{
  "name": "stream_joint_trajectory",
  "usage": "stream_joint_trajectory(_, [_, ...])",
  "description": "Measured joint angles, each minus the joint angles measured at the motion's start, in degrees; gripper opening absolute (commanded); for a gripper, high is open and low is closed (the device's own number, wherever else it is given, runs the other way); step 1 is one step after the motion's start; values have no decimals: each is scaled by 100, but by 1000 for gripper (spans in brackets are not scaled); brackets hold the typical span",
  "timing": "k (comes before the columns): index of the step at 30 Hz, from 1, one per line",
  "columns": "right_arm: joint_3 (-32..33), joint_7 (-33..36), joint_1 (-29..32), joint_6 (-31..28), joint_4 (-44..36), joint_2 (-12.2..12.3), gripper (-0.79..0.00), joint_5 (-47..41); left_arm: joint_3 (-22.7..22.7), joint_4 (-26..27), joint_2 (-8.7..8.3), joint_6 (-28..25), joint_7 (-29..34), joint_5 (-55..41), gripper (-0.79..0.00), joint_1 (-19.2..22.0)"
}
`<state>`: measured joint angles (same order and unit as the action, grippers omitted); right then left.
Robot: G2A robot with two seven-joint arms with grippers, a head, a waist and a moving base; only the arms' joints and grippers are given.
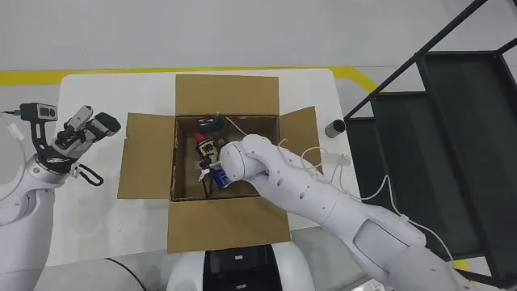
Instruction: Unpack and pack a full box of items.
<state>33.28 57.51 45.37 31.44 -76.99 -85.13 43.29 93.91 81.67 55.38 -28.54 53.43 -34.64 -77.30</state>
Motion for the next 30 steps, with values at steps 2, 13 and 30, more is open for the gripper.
stream_joint_trajectory(2, [-84,92,-74,-47,130,-54,0,13,0,0,0,0,0,0,0,0])
stream_joint_trajectory(13, [-587,-133,-439,-479,1113,-462,0,53,0,0,0,0,0,0,0,0])
stream_joint_trajectory(30, [-664,-305,-584,-604,1815,-840,-785,189,0,0,0,0,0,0,0,0])
